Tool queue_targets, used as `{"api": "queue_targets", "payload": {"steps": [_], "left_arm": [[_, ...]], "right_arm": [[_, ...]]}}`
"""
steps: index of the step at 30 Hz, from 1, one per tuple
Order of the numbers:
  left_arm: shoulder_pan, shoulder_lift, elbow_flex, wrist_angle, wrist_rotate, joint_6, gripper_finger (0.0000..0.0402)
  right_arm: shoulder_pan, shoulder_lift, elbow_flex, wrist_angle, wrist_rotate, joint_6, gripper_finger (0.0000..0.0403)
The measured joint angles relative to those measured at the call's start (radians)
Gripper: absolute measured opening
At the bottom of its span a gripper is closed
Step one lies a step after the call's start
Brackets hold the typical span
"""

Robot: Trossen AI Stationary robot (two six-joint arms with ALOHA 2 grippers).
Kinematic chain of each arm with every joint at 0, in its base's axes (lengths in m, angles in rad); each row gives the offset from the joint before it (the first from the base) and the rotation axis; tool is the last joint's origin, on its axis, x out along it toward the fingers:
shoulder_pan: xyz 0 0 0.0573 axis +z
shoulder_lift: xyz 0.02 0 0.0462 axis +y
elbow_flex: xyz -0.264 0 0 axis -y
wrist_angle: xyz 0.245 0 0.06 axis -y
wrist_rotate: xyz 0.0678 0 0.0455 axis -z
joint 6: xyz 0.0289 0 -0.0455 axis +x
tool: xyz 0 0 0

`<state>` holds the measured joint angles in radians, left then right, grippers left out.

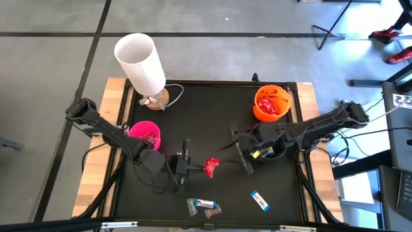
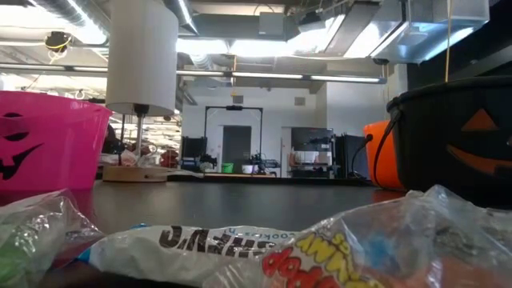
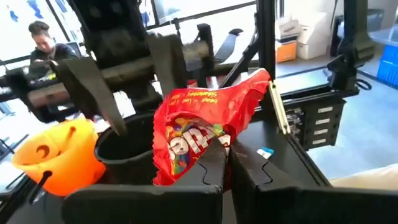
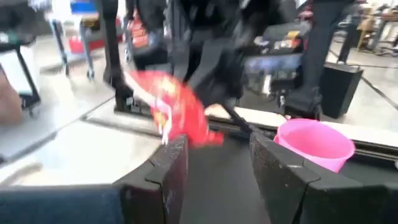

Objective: Sort candy
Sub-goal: Put the red candy into the orange bucket

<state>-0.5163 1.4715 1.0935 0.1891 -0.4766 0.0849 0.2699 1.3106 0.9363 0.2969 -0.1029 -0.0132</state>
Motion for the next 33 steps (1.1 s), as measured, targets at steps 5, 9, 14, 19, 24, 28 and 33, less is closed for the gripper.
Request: {"api": "queue_targets", "payload": {"steps": [5, 9, 14, 19, 24, 28, 33], "left_arm": [[0.017, 0.0, 0.0, 0.005, 0.009, -0.014, 0.0001], [0.029, 0.0, 0.0, 0.005, 0.071, -0.035, 0.0001], [0.03, 0.0, 0.0, 0.004, 0.077, -0.05, 0.0001], [0.03, 0.0, 0.0, -0.008, 0.08, -0.057, 0.0002], [0.03, 0.001, 0.0, -0.024, 0.08, -0.057, 0.0002], [0.029, 0.001, 0.0, -0.024, 0.08, -0.057, 0.0002], [0.026, 0.001, 0.0, -0.03, 0.078, -0.028, 0.0002]], "right_arm": [[0.0, 0.089, 0.0, 0.062, -0.064, -0.093, 0.017], [0.0, 0.131, 0.0, 0.117, -0.082, -0.126, 0.017], [0.0, 0.136, 0.0, 0.157, -0.07, -0.149, 0.017], [0.001, 0.136, 0.0, 0.199, -0.093, -0.15, 0.0169], [0.0, 0.136, 0.0, 0.202, -0.143, -0.15, 0.0141], [0.0, 0.136, 0.0, 0.199, -0.153, -0.149, 0.0077], [-0.002, 0.136, 0.0, 0.194, -0.153, -0.13, 0.0008]]}}
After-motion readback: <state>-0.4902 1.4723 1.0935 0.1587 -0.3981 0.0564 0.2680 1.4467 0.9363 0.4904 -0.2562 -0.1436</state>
